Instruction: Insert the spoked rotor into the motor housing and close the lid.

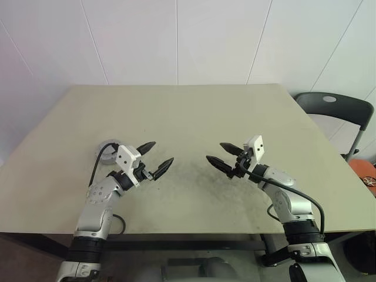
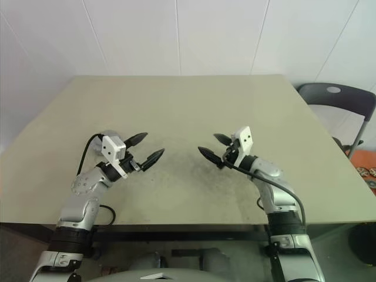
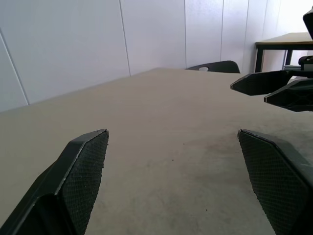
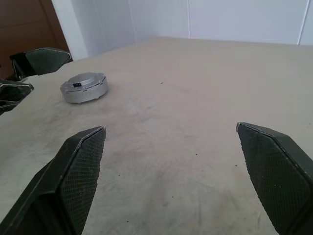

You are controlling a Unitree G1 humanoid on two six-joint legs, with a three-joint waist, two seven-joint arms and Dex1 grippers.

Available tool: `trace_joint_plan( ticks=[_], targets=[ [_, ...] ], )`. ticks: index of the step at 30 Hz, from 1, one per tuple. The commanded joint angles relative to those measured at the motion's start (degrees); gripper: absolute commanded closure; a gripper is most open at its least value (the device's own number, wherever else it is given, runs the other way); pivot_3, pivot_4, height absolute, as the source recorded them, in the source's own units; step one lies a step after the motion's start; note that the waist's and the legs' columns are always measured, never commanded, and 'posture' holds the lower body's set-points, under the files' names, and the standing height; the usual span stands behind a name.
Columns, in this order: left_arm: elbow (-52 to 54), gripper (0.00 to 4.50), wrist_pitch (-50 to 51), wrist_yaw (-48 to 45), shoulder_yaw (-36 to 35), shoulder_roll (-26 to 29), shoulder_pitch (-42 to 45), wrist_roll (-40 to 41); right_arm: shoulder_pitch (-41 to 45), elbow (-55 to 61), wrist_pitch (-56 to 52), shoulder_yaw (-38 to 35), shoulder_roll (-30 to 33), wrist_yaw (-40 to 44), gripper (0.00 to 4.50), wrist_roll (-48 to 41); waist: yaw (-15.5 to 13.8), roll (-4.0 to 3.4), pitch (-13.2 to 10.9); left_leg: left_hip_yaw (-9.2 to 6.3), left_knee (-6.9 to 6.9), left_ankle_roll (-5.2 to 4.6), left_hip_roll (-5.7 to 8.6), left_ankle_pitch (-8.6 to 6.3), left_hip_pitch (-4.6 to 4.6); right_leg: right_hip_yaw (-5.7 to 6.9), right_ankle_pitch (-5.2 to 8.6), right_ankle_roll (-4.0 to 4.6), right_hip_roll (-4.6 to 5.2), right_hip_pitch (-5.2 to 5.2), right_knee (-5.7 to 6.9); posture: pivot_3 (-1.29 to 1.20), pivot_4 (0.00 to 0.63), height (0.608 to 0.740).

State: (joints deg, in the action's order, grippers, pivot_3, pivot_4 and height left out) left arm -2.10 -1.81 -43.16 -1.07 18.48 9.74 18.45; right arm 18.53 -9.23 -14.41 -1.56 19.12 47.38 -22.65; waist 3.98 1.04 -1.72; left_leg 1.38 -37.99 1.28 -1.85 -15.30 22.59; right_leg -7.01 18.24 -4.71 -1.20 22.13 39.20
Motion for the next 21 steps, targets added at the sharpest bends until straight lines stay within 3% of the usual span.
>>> trace_joint_plan(
  ticks=[1,21],
  targets=[
    [1.1,0.00,-1.2,-0.1,-0.1,0.3,0.9,-0.1,1.3,0.7,1.3,-0.7,0.0,0.2,0.03,-0.2,0.0,0.00,0.0,0.00,0.00,0.00,0.00,0.00,0.00,0.00,0.00,0.00,0.00,0.00,0.00,0.00,0.000,0.740],
    [0.5,0.00,-1.6,-0.3,0.0,0.2,0.8,-0.7,1.5,0.2,1.7,-0.5,0.0,0.1,0.03,0.5,0.0,0.00,0.0,0.00,0.00,0.00,0.00,0.00,0.00,0.00,0.00,0.00,0.00,0.00,0.00,0.00,0.000,0.740]
  ],
)
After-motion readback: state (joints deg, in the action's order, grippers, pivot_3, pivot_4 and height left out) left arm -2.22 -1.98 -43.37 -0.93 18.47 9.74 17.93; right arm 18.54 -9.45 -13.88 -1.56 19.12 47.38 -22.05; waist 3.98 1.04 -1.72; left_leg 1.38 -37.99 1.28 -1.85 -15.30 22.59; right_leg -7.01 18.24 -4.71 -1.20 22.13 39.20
